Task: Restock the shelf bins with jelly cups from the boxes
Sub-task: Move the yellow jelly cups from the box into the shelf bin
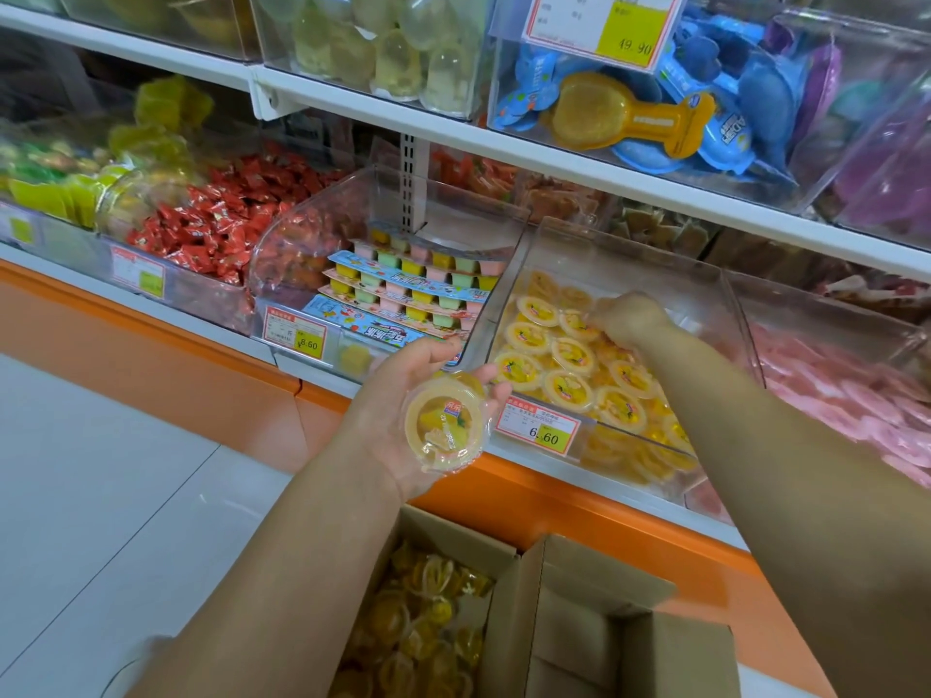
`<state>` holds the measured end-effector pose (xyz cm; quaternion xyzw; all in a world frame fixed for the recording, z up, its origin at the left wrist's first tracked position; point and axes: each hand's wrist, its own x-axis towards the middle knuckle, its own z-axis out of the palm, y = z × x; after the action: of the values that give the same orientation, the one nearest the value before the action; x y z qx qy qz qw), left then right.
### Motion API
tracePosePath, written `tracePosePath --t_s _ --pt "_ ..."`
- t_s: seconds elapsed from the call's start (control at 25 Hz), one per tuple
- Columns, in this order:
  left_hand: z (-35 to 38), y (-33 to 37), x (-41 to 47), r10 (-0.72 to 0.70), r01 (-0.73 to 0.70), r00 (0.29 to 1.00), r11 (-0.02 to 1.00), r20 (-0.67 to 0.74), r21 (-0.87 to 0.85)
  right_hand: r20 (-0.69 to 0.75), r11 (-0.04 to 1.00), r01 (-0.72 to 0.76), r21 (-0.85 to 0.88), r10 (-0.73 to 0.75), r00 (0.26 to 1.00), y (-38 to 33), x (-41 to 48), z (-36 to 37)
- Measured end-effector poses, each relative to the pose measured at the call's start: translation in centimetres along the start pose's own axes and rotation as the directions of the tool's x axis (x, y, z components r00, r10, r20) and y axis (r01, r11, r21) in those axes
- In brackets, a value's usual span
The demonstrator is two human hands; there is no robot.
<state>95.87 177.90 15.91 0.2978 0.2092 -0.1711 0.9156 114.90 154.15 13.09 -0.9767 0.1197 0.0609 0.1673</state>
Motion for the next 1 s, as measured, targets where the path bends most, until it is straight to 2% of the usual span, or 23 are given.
tracePosePath --t_s 0.04,0.08,0.12,0.16,0.24,0.32,0.4,0.48,0.6,0.68,0.72,0.76,0.8,0.84,0.88,0.92,1.0 --pt "-0.1 -0.1 0.3 0.007 -0.007 1.0 1.0 -0.024 -0.028 -0.064 0.998 0.051 -0.027 -0.053 0.997 0.1 -0.3 0.0" --pt "-0.1 -0.2 0.5 0.01 -0.013 0.999 0.998 -0.053 -0.061 -0.158 0.995 0.102 0.019 -0.098 0.983 0.1 -1.0 -0.3" --pt "-0.1 -0.3 0.7 0.012 -0.019 0.997 0.996 -0.076 -0.093 -0.256 0.976 0.174 0.133 -0.136 0.957 -0.2 -2.1 -0.7" --pt "-0.1 -0.5 0.9 0.013 -0.023 0.996 0.993 -0.09 -0.113 -0.294 0.932 0.251 0.261 -0.171 0.94 -0.8 -3.8 -1.2" --pt "0.3 -0.9 1.1 0.015 -0.034 0.991 0.989 -0.131 -0.141 -0.148 0.783 0.321 0.533 -0.287 0.946 -2.5 -8.6 -2.0" --pt "0.7 -1.2 1.2 0.046 -0.073 0.986 0.984 -0.159 -0.164 0.1 0.679 0.249 0.69 -0.431 0.897 -3.5 -14.1 -2.2" --pt "0.9 -1.5 1.6 0.109 -0.138 0.972 0.982 -0.206 -0.131 0.26 0.632 0.125 0.765 -0.481 0.837 -4.0 -18.3 -1.7" --pt "1.0 -1.9 2.2 0.208 -0.239 0.943 0.966 -0.26 -0.094 0.309 0.532 -0.011 0.846 -0.474 0.825 -4.2 -20.4 -0.4" --pt "1.4 -2.4 2.1 0.321 -0.339 0.908 0.941 -0.27 -0.021 0.342 0.379 -0.179 0.908 -0.421 0.84 -4.4 -20.7 0.8" --pt "1.5 -2.3 2.0 0.342 -0.354 0.9 0.935 -0.272 0.005 0.351 0.321 -0.225 0.92 -0.42 0.837 -3.7 -19.5 0.0" --pt "1.4 -2.1 1.9 0.336 -0.353 0.898 0.936 -0.284 -0.008 0.298 0.29 -0.188 0.938 -0.403 0.865 -3.0 -18.5 -0.7" --pt "1.4 -1.8 1.7 0.319 -0.345 0.901 0.938 -0.294 -0.039 0.186 0.297 -0.081 0.951 -0.345 0.92 -2.2 -17.1 -1.6" --pt "1.3 -1.3 1.6 0.297 -0.334 0.907 0.939 -0.298 -0.079 0.031 0.369 0.064 0.927 -0.247 0.968 -1.1 -15.2 -2.4" --pt "1.2 -0.9 1.5 0.276 -0.32 0.917 0.94 -0.288 -0.117 -0.119 0.488 0.171 0.856 -0.135 0.984 -0.1 -13.3 -3.4" --pt "1.1 -0.7 1.4 0.26 -0.304 0.927 0.942 -0.269 -0.138 -0.218 0.613 0.194 0.766 -0.037 0.975 1.0 -11.1 -4.1" --pt "1.1 -0.5 1.2 0.246 -0.288 0.937 0.946 -0.248 -0.148 -0.246 0.708 0.149 0.69 0.035 0.969 2.0 -9.1 -4.5" --pt "1.0 -0.5 1.1 0.214 -0.245 0.957 0.958 -0.197 -0.146 -0.174 0.843 -0.019 0.537 0.132 0.976 3.5 -5.7 -4.3"
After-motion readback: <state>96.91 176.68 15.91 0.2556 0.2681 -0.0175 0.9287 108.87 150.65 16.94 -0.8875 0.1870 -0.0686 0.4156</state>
